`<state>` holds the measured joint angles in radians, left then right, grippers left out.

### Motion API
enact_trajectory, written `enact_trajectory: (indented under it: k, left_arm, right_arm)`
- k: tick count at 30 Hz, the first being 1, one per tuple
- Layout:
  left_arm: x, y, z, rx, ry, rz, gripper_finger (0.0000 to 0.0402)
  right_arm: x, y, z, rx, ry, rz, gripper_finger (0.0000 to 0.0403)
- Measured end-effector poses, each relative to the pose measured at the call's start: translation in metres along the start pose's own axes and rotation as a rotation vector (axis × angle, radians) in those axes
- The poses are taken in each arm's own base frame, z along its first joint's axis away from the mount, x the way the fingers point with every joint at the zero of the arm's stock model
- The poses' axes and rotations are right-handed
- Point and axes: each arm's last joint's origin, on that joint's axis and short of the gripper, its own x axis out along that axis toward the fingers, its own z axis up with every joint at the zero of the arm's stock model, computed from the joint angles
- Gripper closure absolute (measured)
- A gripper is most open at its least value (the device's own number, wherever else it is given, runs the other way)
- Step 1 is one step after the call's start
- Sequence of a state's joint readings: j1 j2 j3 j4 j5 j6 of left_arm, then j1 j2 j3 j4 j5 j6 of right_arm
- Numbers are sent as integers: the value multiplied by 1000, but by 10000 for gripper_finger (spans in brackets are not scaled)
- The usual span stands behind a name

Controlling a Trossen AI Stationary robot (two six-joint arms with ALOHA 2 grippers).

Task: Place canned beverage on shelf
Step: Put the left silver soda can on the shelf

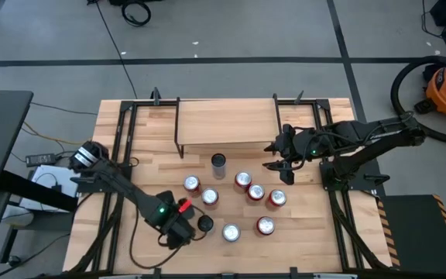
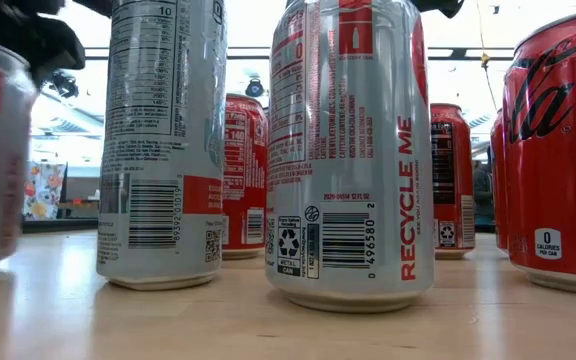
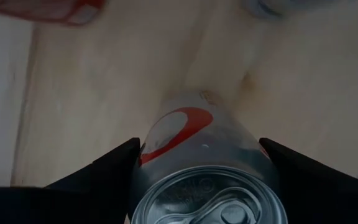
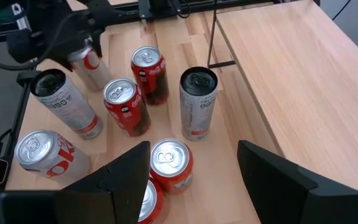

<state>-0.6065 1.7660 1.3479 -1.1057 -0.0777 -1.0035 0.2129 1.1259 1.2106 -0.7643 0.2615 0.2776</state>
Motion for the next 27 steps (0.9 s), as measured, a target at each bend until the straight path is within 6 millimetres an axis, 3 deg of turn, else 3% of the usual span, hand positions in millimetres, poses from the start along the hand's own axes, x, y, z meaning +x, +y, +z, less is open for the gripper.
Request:
enact_trajectory:
  k: [4, 14, 23, 27]
  left_arm:
    - [-5, 5, 8, -59, -3, -14, 102]
    - [-58, 44, 24, -215, 29, -139, 102]
    - [-125, 110, 32, -397, 14, -155, 102]
    - [-152, 137, 45, -497, -69, -152, 102]
  right_arm:
    - [-1, -4, 1, 11, -4, -3, 152]
    - [-11, -12, 2, 19, -30, -1, 152]
    - [-11, -12, 1, 6, -18, -5, 152]
    - [-11, -12, 1, -10, -17, -9, 152]
